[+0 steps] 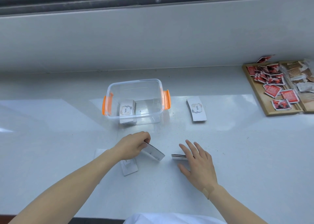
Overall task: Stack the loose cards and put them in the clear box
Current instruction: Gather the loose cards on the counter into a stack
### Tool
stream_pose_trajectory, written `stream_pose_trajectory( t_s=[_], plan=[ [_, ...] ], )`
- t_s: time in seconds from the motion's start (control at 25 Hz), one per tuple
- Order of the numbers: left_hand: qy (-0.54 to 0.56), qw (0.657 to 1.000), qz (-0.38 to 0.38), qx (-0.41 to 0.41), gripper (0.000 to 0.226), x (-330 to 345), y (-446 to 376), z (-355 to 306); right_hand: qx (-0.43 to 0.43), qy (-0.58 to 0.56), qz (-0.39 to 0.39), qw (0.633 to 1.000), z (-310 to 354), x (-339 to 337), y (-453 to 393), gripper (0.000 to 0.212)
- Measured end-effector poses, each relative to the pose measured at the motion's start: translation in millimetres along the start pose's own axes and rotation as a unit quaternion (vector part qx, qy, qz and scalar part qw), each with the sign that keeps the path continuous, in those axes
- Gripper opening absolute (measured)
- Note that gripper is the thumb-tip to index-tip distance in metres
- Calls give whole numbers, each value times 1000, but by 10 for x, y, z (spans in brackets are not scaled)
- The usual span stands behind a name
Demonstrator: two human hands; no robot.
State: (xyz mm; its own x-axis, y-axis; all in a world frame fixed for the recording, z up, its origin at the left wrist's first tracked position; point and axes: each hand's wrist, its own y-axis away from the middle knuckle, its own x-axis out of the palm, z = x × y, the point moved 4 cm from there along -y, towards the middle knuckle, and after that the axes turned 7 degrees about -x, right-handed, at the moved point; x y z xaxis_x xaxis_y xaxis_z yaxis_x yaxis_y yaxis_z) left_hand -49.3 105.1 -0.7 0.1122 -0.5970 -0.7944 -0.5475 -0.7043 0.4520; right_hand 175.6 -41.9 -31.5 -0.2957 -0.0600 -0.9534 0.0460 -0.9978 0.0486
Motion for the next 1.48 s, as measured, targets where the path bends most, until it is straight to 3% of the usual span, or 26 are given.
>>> stream_pose_trajectory(
  t_s=[0.12,0.2,0.48,0.64,0.76,1.08,1.2,1.48],
  plan=[
    [72,993,-85,-35,7,34,33,-150,3,-4,7,1000,6,-15,5,75],
    [97,990,-96,-26,7,148,16,-325,4,-4,9,1000,11,-22,9,79],
    [198,979,-35,25,22,515,-34,-740,1,5,5,1000,29,-25,0,83],
    [321,946,23,-33,37,617,-55,-861,4,12,1,1000,32,-33,-14,79],
    [366,928,51,-57,36,704,-64,-988,5,9,-4,1000,40,-47,-25,76],
    [298,952,15,-67,38,851,-65,-1137,3,25,-23,999,40,-21,-32,69],
    [235,969,-16,-77,40,852,-79,-1162,8,59,-17,998,39,2,-72,59],
    [69,997,-10,-26,56,758,-19,-875,2,61,-23,998,53,-8,-80,44]
  ],
)
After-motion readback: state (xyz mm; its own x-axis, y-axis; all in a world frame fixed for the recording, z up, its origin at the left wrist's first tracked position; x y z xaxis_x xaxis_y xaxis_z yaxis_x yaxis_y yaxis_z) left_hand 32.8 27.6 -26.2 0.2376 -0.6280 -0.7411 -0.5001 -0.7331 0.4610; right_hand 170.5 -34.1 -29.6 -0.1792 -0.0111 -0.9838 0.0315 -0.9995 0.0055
